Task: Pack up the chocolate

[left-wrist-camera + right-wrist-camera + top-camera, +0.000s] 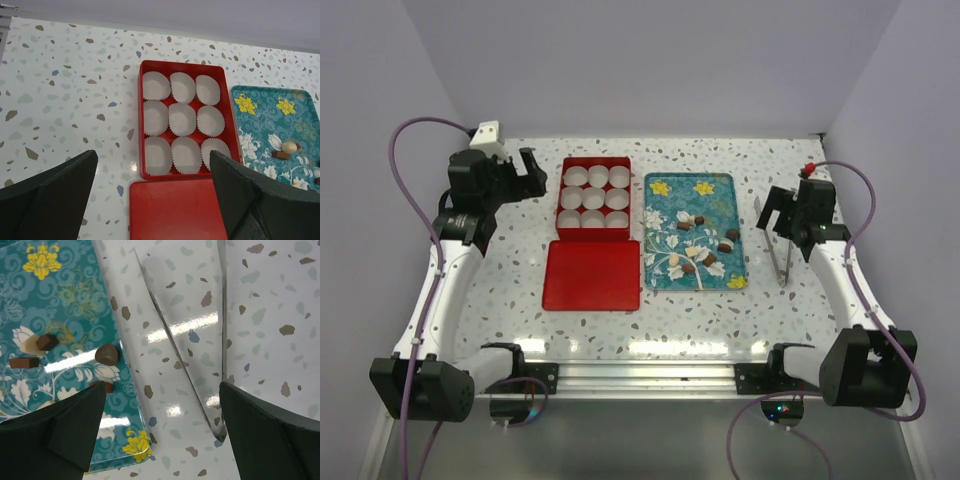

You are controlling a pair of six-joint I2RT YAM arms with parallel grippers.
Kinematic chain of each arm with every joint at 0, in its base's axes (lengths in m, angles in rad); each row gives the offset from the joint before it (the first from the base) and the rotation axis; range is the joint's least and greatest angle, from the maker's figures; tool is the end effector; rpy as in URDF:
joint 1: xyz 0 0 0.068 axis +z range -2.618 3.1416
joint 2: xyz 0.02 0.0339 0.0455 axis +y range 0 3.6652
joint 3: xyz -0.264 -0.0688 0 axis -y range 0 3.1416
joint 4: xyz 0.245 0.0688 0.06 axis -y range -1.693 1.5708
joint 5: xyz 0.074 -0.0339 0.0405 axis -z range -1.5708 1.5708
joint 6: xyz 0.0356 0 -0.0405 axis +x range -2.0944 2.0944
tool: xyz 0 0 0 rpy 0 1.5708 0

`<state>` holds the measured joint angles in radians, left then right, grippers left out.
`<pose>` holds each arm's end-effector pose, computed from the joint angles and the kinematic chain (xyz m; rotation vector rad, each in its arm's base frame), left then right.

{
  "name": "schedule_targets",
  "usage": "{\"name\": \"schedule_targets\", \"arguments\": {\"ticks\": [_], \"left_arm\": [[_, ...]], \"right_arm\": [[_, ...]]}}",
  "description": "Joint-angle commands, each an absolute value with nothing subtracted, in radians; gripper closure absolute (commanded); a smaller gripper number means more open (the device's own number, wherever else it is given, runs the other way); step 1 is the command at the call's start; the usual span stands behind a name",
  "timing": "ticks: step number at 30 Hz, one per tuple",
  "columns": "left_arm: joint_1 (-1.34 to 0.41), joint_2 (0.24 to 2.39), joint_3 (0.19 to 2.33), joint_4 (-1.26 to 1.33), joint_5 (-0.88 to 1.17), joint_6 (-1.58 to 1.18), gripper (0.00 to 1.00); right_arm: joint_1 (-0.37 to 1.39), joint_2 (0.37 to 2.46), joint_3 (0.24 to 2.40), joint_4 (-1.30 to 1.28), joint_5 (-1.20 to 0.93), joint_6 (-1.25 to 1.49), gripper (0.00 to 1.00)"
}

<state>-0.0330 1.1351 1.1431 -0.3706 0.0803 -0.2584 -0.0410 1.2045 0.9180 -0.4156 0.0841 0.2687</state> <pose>0.2552 -0.0113 0.3760 -0.1648 1.9347 -0.2716 0.2607 -0.0137 0.2776 0.3938 2.2356 0.0247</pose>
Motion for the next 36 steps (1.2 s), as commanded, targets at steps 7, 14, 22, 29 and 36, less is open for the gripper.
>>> {"name": "schedule_targets", "arguments": {"ticks": [7,14,22,29,36], "left_arm": [[-0.028,1.127,1.101,-0.307,0.138,-0.259,0.0],[-0.028,1.127,1.085,-0.296,0.141,-0.268,0.0],[-0.028,1.112,1.071,-0.276,0.17,-0.264,0.0],[-0.028,1.101,1.06,-0.287,0.156,-0.267,0.0],[-0.028,1.097,1.058,-0.293,0.153,-0.262,0.0]], "right_arm": [[-0.049,1.262,0.897,-0.448,0.187,0.247,0.01],[-0.052,1.304,0.867,-0.419,0.218,0.248,0.01],[-0.064,1.396,0.845,-0.362,0.209,0.256,0.01],[-0.089,1.465,0.848,-0.318,0.163,0.262,0.01],[-0.106,1.543,0.877,-0.302,0.141,0.255,0.03]]}}
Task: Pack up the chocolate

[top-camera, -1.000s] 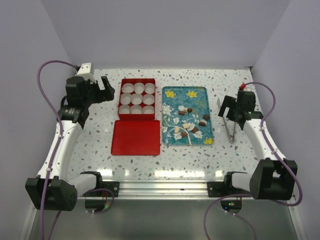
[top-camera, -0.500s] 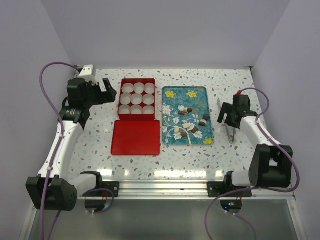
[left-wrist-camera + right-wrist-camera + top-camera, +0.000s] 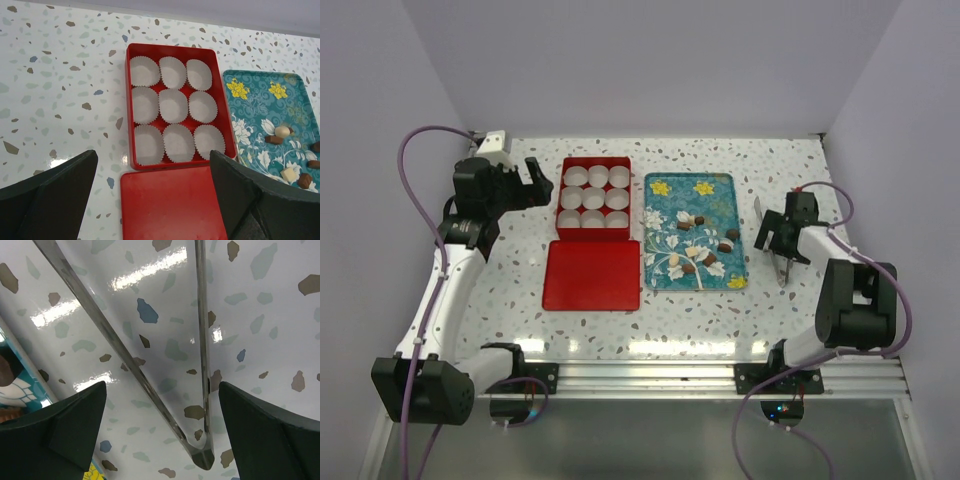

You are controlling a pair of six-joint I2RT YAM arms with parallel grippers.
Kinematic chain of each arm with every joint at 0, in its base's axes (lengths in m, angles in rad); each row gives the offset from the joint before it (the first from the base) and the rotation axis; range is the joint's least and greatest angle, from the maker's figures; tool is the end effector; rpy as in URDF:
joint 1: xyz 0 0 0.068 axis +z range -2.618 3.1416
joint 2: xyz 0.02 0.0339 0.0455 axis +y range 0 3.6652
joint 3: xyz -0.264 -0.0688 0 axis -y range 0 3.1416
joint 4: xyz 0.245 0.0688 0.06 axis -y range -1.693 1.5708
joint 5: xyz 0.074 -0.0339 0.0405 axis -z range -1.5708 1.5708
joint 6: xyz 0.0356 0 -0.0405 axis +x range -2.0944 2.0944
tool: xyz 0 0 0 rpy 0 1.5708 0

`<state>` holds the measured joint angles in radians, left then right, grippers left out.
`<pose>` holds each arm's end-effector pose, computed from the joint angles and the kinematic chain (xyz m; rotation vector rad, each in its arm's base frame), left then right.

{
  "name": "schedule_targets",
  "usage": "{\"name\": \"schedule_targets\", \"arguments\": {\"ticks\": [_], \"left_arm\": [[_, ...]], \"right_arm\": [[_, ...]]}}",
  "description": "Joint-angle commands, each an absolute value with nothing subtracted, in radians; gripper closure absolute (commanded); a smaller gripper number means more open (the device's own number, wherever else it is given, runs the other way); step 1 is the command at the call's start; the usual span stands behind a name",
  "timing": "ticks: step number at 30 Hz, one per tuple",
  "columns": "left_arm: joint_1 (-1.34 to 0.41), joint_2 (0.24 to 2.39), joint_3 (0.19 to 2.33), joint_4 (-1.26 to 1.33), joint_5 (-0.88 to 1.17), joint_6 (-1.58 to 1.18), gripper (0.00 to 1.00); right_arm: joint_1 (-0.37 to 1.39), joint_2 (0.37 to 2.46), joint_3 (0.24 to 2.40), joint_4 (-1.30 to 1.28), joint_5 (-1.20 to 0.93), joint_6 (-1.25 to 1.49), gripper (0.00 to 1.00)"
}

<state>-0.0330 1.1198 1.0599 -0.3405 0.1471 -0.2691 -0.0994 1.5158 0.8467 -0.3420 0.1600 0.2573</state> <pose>0.2534 -0.0136 0.3538 -0.1372 1.9777 -0.3417 0.2908 -0.0347 0.1797 0.5138 2.5168 -0.1470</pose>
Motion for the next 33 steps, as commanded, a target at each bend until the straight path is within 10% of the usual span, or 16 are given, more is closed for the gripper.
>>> {"name": "schedule_targets", "arguments": {"ticks": [1,11,24,33], "left_arm": [[-0.028,1.097,1.06,-0.293,0.153,-0.262,0.0],[-0.028,1.109,1.065,-0.288,0.15,-0.259,0.0],[-0.026,1.126,1.068,-0.273,0.156,-0.264,0.0],[-0.028,1.123,1.065,-0.267,0.156,-0.265,0.0]], "right_arm": [[-0.107,1.552,0.882,-0.302,0.14,0.253,0.03],[-0.107,1.64,0.905,-0.29,0.153,0.235,0.08],[-0.107,1.666,0.9,-0.273,0.144,0.219,0.52],[-0.107,1.522,0.907,-0.316,0.141,0.222,0.56]]}}
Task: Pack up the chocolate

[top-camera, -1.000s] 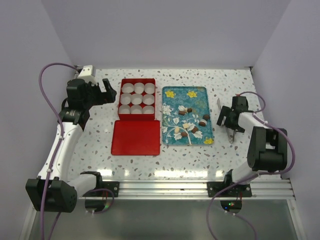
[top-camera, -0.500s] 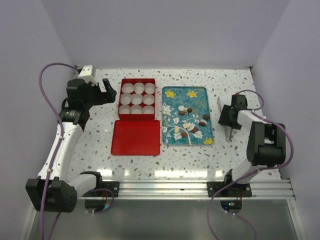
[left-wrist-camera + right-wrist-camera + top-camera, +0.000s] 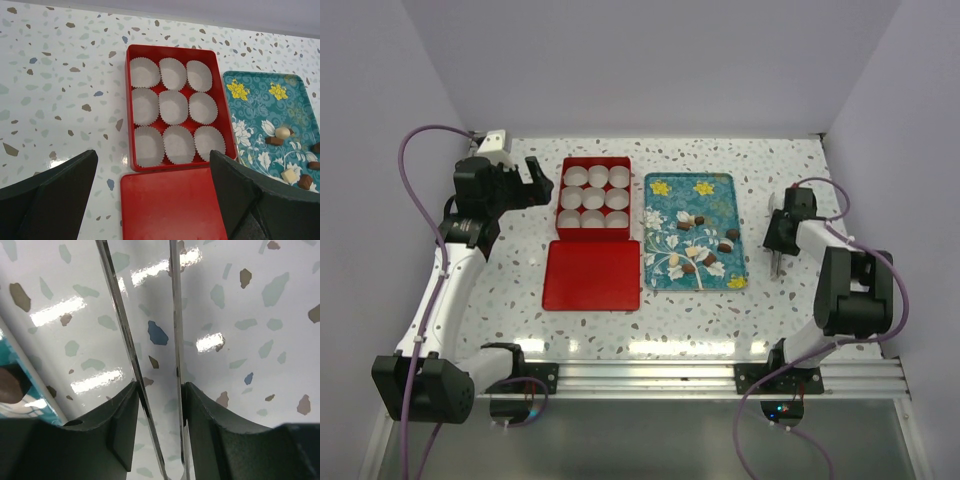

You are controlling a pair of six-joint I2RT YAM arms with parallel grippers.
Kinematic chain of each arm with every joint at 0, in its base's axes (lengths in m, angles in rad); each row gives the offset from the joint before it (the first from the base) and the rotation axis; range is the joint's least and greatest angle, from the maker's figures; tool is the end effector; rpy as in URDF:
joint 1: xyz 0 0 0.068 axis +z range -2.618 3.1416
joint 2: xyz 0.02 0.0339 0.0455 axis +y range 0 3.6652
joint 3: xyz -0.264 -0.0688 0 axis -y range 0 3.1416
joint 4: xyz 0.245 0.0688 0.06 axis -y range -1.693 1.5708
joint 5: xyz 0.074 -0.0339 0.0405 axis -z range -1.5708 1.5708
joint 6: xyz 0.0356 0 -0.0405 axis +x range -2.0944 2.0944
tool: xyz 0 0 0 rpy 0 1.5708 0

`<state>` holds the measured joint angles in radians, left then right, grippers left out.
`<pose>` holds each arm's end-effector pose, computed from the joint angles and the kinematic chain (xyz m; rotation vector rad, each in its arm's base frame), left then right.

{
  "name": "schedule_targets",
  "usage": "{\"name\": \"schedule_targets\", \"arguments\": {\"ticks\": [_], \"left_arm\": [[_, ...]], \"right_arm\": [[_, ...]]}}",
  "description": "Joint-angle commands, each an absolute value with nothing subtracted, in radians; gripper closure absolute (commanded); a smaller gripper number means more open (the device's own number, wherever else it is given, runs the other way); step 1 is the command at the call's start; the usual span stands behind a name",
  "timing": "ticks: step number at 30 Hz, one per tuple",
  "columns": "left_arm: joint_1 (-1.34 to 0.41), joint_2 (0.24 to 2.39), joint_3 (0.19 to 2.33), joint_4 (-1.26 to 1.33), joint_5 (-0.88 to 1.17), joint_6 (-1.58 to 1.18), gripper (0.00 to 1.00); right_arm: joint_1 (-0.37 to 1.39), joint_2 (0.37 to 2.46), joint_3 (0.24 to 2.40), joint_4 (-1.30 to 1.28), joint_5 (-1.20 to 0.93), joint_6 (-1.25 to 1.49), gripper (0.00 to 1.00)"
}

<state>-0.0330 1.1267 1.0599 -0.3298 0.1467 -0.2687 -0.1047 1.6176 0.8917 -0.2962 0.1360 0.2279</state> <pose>0.2555 -0.0136 0.3532 -0.1364 1.9739 -0.3412 0.3102 -0.0374 0.1662 0.4764 2.5393 -0.1308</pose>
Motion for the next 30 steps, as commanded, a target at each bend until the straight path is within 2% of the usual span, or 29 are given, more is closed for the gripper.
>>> {"name": "schedule_targets", "arguments": {"ticks": [1,30], "left_arm": [[-0.028,1.123,1.065,-0.265,0.156,-0.265,0.0],[-0.028,1.141,1.069,-0.221,0.196,-0.282,0.0]], "right_arm": [[-0.107,1.51,0.908,-0.319,0.141,0.224,0.56],[-0.106,1.299,1.101,-0.512,0.107,0.245,0.63]]}}
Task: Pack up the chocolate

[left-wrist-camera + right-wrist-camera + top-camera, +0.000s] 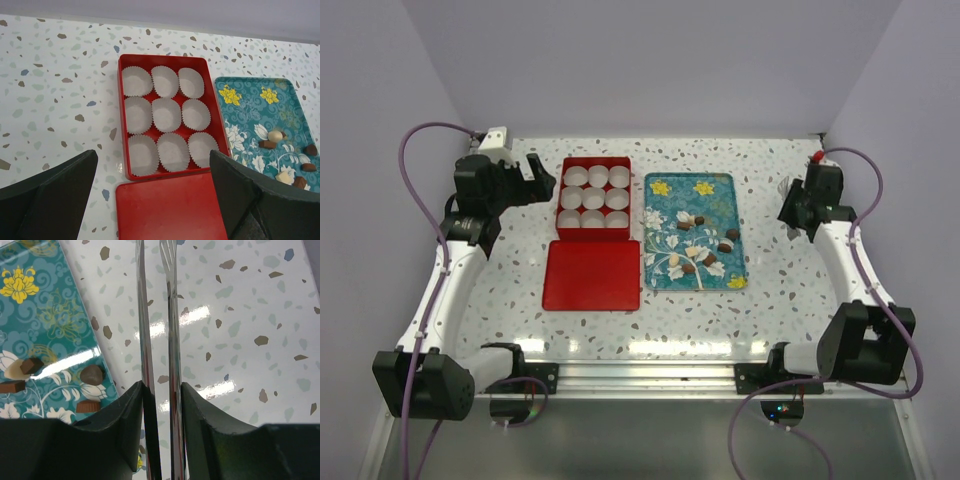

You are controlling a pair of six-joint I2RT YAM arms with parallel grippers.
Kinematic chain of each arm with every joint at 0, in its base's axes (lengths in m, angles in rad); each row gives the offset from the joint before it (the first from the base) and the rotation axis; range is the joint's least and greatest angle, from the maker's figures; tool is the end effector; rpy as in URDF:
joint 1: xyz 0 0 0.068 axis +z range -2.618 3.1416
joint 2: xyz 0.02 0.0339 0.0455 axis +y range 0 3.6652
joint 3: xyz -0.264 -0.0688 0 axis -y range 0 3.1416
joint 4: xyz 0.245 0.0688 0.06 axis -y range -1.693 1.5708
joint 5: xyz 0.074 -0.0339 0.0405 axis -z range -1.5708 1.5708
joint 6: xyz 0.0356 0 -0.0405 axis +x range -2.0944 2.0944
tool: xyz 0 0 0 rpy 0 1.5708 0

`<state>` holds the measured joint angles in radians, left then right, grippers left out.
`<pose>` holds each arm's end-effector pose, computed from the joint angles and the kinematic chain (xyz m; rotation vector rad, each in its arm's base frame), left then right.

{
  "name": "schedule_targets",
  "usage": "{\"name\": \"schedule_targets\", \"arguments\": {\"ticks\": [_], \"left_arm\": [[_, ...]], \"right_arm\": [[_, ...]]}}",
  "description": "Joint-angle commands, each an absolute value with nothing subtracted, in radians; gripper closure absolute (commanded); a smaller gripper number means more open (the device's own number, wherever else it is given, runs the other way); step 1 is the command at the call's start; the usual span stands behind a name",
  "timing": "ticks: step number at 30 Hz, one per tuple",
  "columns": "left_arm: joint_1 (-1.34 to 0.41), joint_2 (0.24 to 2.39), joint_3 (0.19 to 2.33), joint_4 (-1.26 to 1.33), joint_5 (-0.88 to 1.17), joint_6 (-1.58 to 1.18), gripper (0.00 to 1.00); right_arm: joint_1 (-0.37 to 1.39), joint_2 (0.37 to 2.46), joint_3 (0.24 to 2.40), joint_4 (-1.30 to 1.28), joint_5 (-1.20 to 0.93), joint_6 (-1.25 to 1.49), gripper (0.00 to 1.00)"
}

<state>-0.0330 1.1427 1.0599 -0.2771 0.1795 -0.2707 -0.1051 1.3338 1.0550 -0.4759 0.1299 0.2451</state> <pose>0.2612 -0.0150 0.3548 -0.1100 1.9398 -0.3755 0.2876 -0.0350 0.2855 0.4680 2.2712 -0.0803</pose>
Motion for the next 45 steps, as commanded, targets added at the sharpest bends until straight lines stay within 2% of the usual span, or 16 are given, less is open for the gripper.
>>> {"name": "schedule_targets", "arguments": {"ticks": [1,12,24,35,45], "left_arm": [[-0.028,1.141,1.069,-0.224,0.196,-0.284,0.0],[-0.028,1.138,1.054,-0.218,0.207,-0.291,0.0],[-0.028,1.112,1.028,-0.229,0.186,-0.279,0.0],[-0.028,1.131,1.029,-0.216,0.203,-0.285,0.0],[-0.028,1.123,1.032,-0.224,0.201,-0.278,0.0]], "right_arm": [[-0.104,1.293,1.103,-0.517,0.103,0.245,0.63],[-0.097,1.402,1.062,-0.469,0.135,0.226,0.63],[0.035,1.468,1.075,-0.451,0.239,0.18,0.63],[0.04,1.542,1.009,-0.42,0.29,0.184,0.62],[0.041,1.487,1.025,-0.429,0.273,0.189,0.65]]}}
